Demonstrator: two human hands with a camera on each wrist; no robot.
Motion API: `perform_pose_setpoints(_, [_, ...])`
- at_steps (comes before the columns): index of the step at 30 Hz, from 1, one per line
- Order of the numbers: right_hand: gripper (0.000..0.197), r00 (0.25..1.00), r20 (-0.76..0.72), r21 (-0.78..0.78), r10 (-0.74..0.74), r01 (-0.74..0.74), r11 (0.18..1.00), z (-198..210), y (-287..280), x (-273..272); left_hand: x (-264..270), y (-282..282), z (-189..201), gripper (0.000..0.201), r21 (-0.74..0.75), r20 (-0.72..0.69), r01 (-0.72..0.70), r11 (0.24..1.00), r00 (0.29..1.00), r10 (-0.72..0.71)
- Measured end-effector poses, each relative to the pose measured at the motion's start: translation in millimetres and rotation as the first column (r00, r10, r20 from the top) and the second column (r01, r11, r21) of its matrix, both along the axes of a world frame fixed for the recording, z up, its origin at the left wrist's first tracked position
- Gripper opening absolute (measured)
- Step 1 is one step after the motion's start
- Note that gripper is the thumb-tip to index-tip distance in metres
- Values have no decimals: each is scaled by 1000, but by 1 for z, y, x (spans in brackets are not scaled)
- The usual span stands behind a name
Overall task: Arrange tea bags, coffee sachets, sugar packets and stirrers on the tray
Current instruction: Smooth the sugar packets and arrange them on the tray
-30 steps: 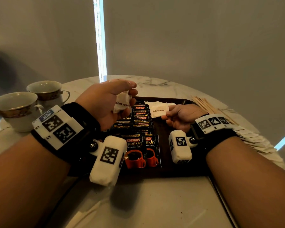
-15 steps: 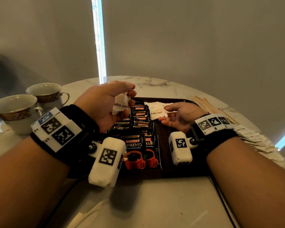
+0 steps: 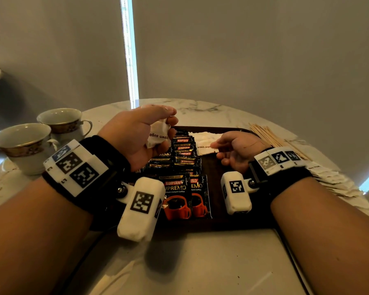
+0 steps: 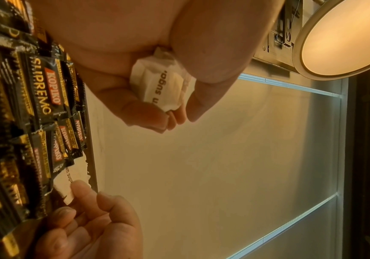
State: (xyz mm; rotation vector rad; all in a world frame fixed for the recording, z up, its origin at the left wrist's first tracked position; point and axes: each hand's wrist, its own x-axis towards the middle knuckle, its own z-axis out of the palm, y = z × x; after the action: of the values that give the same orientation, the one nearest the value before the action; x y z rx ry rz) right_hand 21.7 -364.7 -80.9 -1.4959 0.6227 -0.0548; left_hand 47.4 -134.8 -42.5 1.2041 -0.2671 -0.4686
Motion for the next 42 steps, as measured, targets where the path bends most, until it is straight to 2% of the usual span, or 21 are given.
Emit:
perform_pose_setpoints(8, [12,1000,-3,-10,-5,5,1000,0,0,1,-3,0,3,16,-18,-31,-25,1000,999,25])
perform_pose_setpoints(16, [38,999,-41,-42,-4,2,999,4,-3,1,-1,1,2,43,-67,-69,-46,997,997,41])
perform_pose_setpoints(19, [39,999,-36,-25,-15,14,1000,6,-4,-1,-3,2,2,53,-78,-76,-28,997,997,22])
perform_pose_setpoints(28, [30,989,134,47,-64,59,997,20,2,-6,1,0,0,43,-32,-76,11,999,997,-14])
perform_pose_setpoints(32, [24,965,263,80,-6,-15,997,30,15,-12,2,1,-2,37,-17,-43,28,999,999,-29])
perform_pose_setpoints(38, [11,883,425,68,198,-249,966,36,46,-27,-2,-2,-1,23,-55,-6,2,998,1000,-3])
perform_pose_setpoints(40, [25,857,437,32,274,-319,947,34,51,-29,-5,-3,0,19,-72,13,3,997,1000,-2])
perform_pose_setpoints(42, [48,844,436,25,311,-357,934,32,54,-29,-6,-4,0,18,-87,23,4,996,1000,-2])
